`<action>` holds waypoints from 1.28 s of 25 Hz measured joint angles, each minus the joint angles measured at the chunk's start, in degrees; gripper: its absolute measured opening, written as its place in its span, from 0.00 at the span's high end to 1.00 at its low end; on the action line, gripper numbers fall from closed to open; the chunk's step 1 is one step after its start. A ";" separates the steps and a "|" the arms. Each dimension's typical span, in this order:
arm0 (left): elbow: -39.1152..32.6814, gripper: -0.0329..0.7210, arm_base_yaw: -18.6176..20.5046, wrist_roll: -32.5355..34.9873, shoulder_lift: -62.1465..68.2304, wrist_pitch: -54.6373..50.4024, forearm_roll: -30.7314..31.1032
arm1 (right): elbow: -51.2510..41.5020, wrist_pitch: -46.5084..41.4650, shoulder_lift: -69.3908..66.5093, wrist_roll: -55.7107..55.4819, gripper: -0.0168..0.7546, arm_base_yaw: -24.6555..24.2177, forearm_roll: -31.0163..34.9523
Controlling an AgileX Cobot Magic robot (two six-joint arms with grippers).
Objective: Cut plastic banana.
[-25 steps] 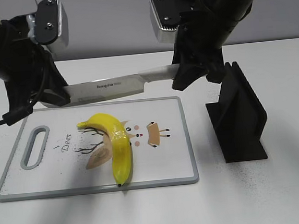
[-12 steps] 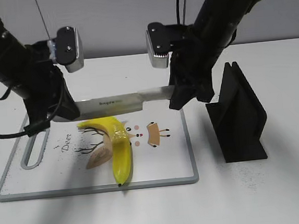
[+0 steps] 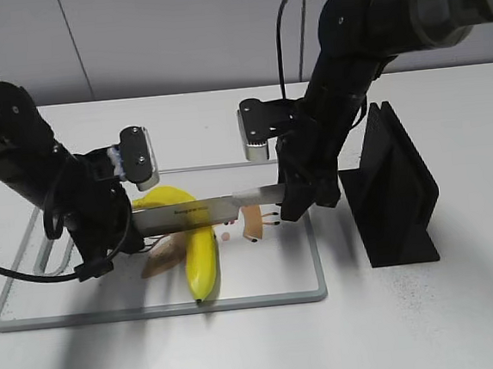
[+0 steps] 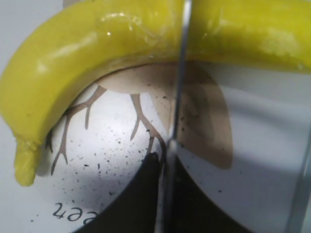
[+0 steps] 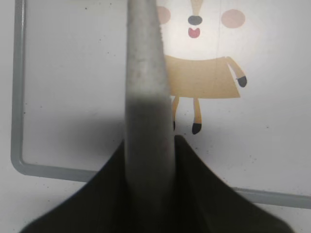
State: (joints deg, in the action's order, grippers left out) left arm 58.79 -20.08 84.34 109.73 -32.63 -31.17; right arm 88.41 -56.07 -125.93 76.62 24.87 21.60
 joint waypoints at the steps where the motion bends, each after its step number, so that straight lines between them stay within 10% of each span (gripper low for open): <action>1: 0.00 0.96 0.00 0.00 -0.10 0.00 0.00 | 0.00 0.00 0.28 -0.13 0.75 0.00 -0.18; 24: -0.60 0.95 0.00 1.96 -17.83 -3.41 3.87 | 4.40 -5.23 11.94 -0.60 0.76 0.61 -1.41; 27: -0.65 0.83 0.06 2.20 -17.88 -3.15 2.62 | 4.47 -5.18 11.94 -0.72 0.76 0.55 -1.47; 32: -0.65 0.27 0.14 1.29 -17.93 -2.96 -0.81 | 4.47 -3.98 11.94 -1.84 0.77 0.37 -2.18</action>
State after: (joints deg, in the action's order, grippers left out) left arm 58.14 -19.94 85.63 91.80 -35.59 -31.97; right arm 92.88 -60.05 -113.99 74.78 25.24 19.41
